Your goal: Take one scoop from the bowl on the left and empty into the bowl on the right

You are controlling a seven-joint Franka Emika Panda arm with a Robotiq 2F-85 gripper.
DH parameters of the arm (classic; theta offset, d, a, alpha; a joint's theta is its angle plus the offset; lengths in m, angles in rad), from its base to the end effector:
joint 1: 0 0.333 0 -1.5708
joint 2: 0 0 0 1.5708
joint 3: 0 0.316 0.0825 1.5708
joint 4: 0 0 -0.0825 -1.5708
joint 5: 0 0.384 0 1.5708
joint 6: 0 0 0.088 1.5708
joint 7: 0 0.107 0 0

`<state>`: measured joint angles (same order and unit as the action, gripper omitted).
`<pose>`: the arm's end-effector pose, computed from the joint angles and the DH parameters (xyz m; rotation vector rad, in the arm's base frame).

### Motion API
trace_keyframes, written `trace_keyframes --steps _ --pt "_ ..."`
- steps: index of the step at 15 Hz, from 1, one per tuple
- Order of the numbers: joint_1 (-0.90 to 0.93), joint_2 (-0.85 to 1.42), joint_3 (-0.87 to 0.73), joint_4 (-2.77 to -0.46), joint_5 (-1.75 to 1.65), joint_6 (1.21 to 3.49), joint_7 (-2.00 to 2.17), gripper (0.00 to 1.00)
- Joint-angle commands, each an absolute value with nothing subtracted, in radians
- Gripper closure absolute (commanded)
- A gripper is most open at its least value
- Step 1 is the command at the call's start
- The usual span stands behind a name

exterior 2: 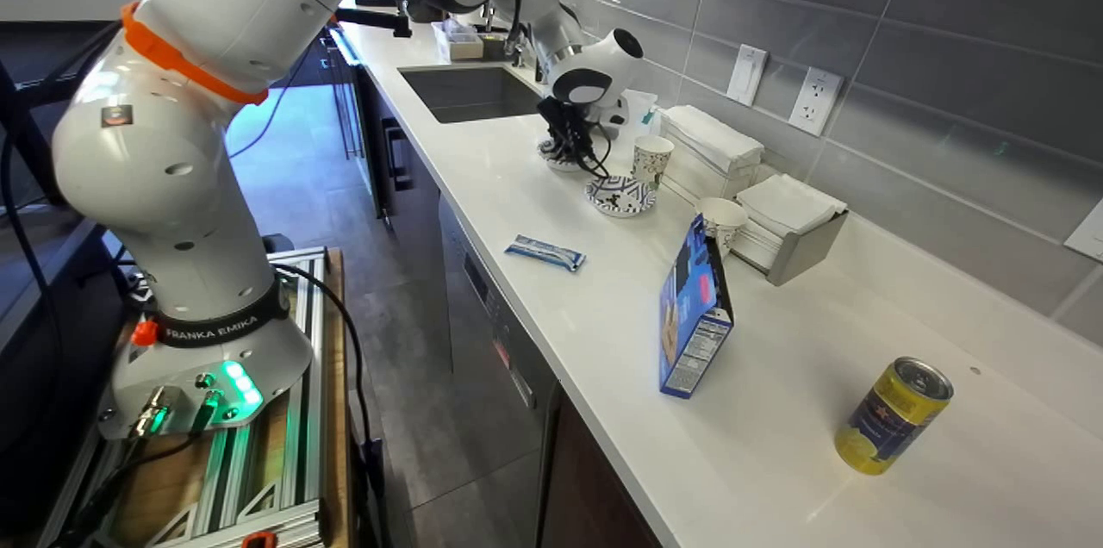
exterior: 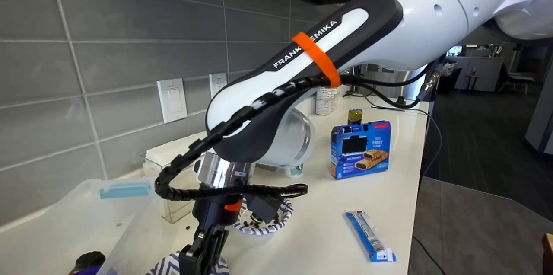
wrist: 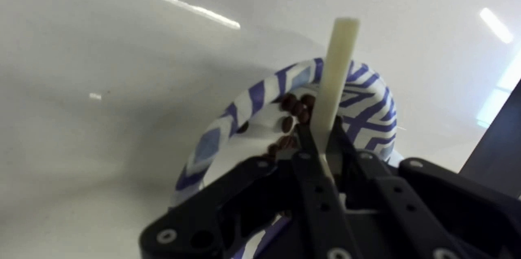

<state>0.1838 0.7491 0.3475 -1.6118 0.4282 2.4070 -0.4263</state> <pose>0.6209 0.3284 0.2164 -2.5153 -0.7040 -0.0468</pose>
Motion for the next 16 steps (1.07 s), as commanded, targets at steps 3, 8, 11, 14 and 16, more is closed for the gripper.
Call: trace_keyframes --steps 3,8,11,14,16 --pt "0.193 0.753 0.343 -1.620 0.322 2.448 -0.401 0.97" --pt "0.212 0.732 0.310 -1.631 0.264 2.442 -0.307 0.97" --pt "0.228 0.717 0.284 -1.639 0.230 2.444 -0.235 0.97" --pt "0.237 0.699 0.274 -1.647 0.219 2.440 -0.177 0.97" --pt "0.235 0.690 0.278 -1.654 0.224 2.437 -0.149 0.97"
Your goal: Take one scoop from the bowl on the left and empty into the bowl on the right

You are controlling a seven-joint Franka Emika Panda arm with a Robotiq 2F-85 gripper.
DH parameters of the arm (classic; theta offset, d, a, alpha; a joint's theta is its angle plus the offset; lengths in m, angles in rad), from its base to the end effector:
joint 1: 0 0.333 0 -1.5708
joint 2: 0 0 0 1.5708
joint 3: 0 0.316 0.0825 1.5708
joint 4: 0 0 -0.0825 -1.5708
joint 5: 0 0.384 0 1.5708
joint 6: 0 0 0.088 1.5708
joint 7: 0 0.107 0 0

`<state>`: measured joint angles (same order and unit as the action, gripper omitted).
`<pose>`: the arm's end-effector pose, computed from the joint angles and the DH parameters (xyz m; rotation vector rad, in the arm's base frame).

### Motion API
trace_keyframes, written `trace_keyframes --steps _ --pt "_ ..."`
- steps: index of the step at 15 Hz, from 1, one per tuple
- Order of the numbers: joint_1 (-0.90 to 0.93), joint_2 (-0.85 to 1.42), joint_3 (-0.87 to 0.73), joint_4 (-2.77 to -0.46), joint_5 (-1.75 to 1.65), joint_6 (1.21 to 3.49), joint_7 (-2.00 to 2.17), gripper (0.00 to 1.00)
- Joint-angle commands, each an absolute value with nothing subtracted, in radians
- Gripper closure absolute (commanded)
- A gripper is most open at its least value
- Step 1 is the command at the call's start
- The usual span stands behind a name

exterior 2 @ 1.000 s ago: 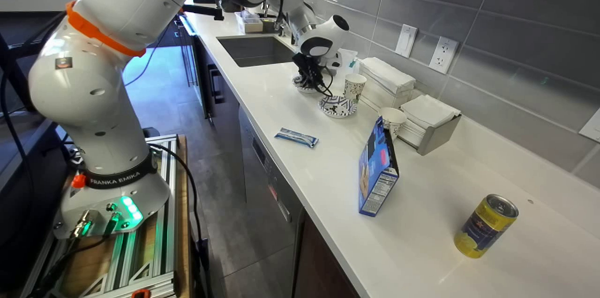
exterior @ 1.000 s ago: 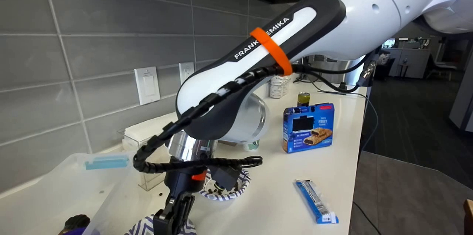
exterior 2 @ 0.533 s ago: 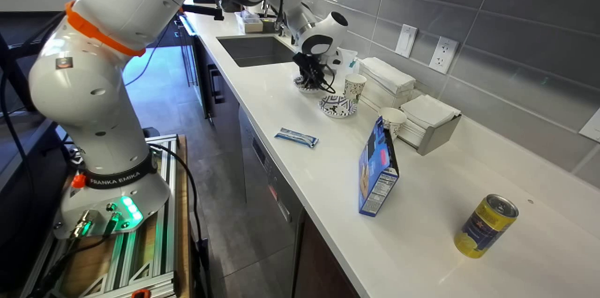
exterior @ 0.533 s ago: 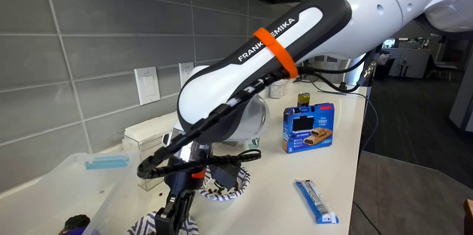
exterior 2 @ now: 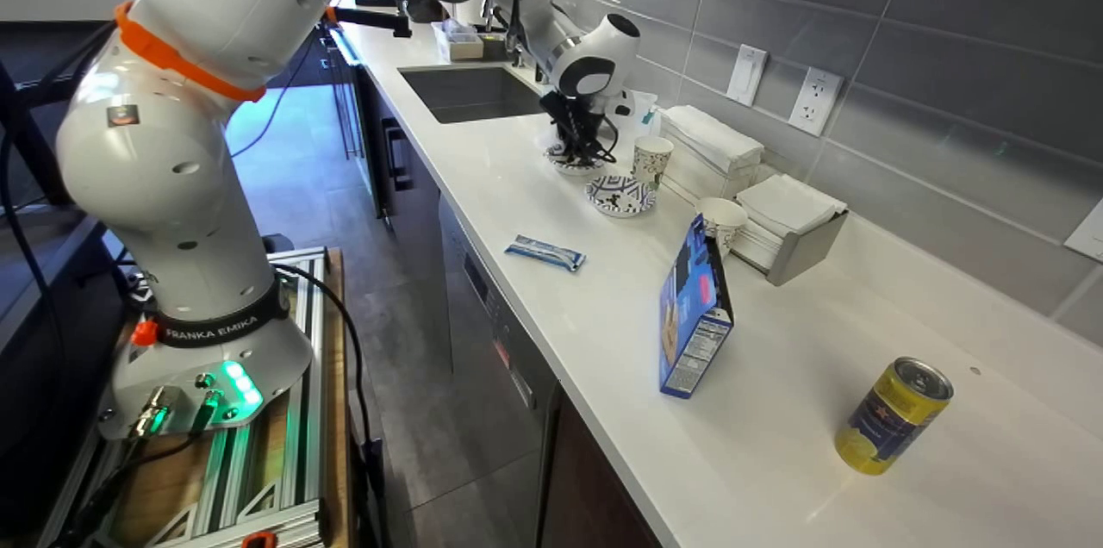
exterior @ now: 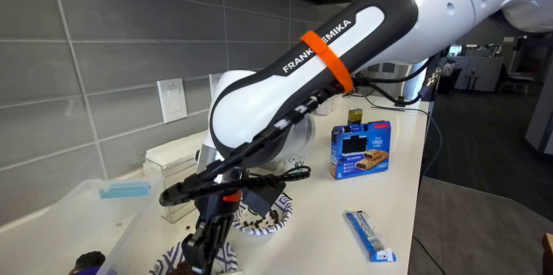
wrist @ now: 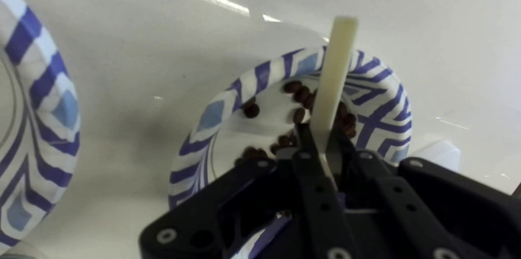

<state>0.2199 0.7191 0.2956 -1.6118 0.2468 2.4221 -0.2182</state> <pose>0.6275 0.3227 0.2308 -2.6900 -0.6498 -0.0747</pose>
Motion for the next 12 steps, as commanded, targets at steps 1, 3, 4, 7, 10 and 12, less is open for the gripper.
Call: trace_keyframes --steps 1,3,4,7,10,12 --pt "0.232 0.683 0.282 -1.661 0.231 2.430 -0.138 0.97" --pt "0.233 0.669 0.277 -1.681 0.230 2.432 -0.110 0.97" --pt "0.234 0.658 0.271 -1.695 0.230 2.433 -0.089 0.97" --pt "0.237 0.626 0.251 -1.736 0.225 2.447 -0.038 0.97" --pt "0.252 0.590 0.218 -1.778 0.194 2.461 0.009 0.97" --pt "0.269 0.571 0.192 -1.802 0.151 2.461 0.036 0.97"
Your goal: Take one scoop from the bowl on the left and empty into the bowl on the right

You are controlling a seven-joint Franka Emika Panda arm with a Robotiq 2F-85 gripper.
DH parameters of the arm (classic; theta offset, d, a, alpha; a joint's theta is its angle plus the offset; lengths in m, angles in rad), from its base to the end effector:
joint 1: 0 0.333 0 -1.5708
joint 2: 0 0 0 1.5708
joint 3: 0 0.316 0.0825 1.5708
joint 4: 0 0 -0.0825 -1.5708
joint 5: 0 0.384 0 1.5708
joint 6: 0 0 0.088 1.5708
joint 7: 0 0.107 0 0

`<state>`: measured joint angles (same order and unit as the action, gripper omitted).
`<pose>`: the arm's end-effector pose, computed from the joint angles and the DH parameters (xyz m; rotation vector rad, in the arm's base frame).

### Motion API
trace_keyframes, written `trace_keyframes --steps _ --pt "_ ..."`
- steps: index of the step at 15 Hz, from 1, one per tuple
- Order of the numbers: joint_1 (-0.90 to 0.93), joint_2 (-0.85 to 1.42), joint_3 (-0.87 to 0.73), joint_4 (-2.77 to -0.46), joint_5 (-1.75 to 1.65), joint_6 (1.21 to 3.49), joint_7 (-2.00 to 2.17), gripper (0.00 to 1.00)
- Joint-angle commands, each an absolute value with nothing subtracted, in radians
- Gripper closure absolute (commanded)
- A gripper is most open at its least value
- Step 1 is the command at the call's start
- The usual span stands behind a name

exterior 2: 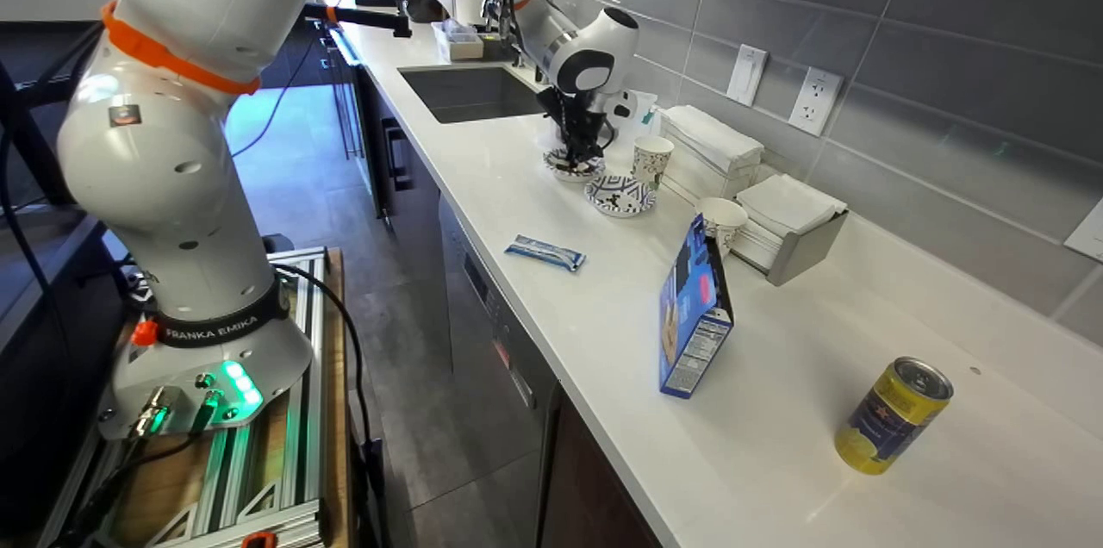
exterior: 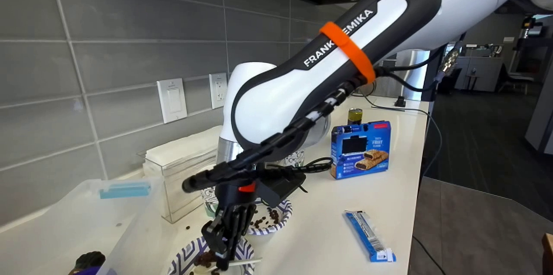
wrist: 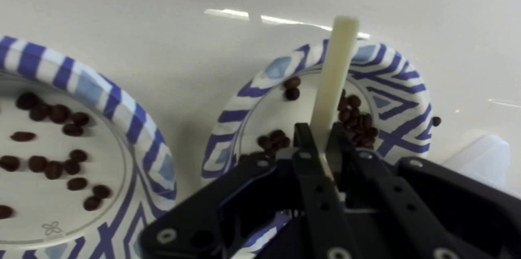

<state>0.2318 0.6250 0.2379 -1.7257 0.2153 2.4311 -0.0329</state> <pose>0.6141 0.2936 0.2402 -2.8143 -0.4177 -0.0362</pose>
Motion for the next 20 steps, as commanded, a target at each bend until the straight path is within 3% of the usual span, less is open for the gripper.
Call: trace_keyframes --steps 1,8,20 --pt "0.277 0.562 0.181 -1.813 0.129 2.460 0.049 0.97" --pt "0.349 0.519 0.111 -1.860 -0.075 2.502 0.140 0.97" --pt "0.371 0.516 0.094 -2.002 -0.184 2.909 0.095 0.97"
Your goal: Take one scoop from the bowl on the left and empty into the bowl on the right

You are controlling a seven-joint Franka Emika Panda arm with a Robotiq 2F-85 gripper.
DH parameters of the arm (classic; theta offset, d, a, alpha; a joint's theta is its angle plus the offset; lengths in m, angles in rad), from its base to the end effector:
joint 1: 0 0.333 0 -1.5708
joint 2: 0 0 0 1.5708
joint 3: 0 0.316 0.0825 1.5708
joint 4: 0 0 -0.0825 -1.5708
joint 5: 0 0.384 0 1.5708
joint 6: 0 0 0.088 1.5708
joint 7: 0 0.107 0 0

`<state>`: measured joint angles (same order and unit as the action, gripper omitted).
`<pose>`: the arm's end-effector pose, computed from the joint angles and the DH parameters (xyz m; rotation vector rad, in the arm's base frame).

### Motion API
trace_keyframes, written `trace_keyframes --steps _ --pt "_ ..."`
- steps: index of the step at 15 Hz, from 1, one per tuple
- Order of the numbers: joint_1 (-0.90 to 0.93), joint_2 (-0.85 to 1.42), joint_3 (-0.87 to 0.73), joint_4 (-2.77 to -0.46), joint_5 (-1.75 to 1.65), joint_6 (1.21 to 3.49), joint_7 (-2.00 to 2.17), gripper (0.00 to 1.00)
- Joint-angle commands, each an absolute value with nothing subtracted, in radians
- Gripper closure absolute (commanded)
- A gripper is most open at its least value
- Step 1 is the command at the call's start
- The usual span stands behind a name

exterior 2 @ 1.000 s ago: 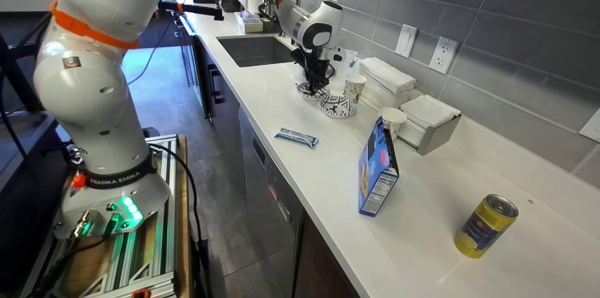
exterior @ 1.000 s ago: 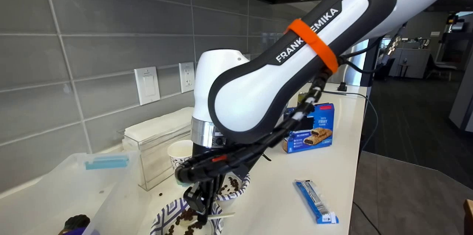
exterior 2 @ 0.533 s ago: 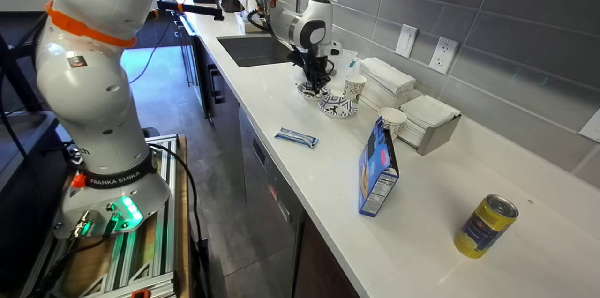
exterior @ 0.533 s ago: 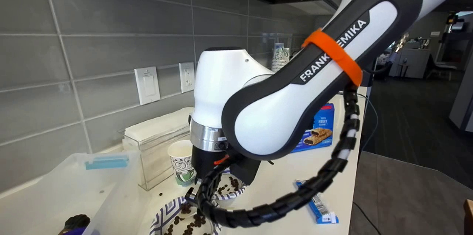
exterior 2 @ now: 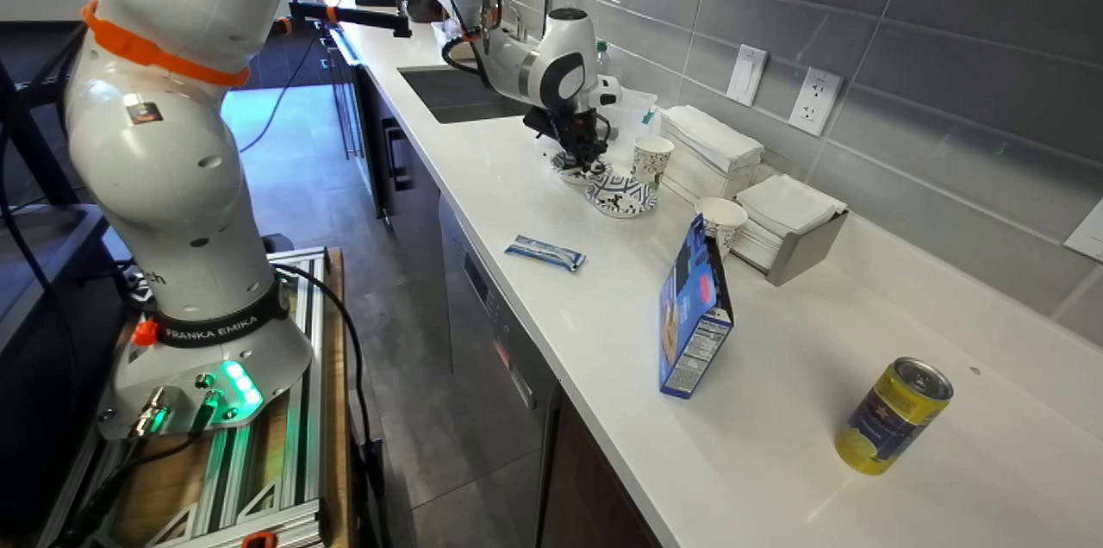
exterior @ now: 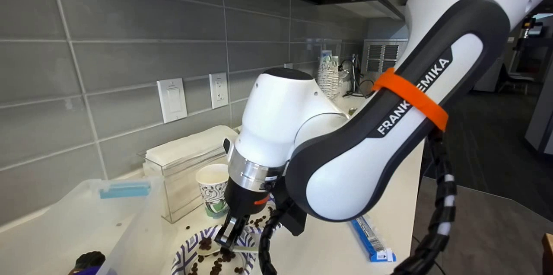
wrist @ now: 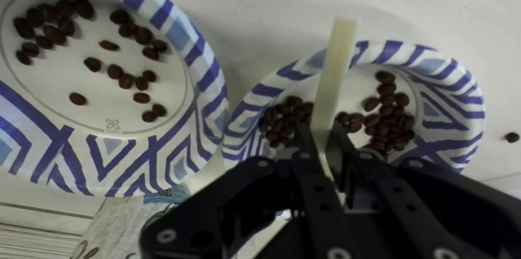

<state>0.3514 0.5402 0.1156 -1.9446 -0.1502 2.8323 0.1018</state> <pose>0.5812 0.2959 0.2394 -2.9280 -0.7061 -0.5221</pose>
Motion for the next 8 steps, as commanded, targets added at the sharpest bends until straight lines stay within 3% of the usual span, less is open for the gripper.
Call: trace_keyframes --steps 1,8 --pt "0.372 0.516 0.094 -2.011 -0.186 2.931 0.088 0.97" --pt "0.384 0.492 0.085 -2.071 -0.191 3.051 0.043 0.97"
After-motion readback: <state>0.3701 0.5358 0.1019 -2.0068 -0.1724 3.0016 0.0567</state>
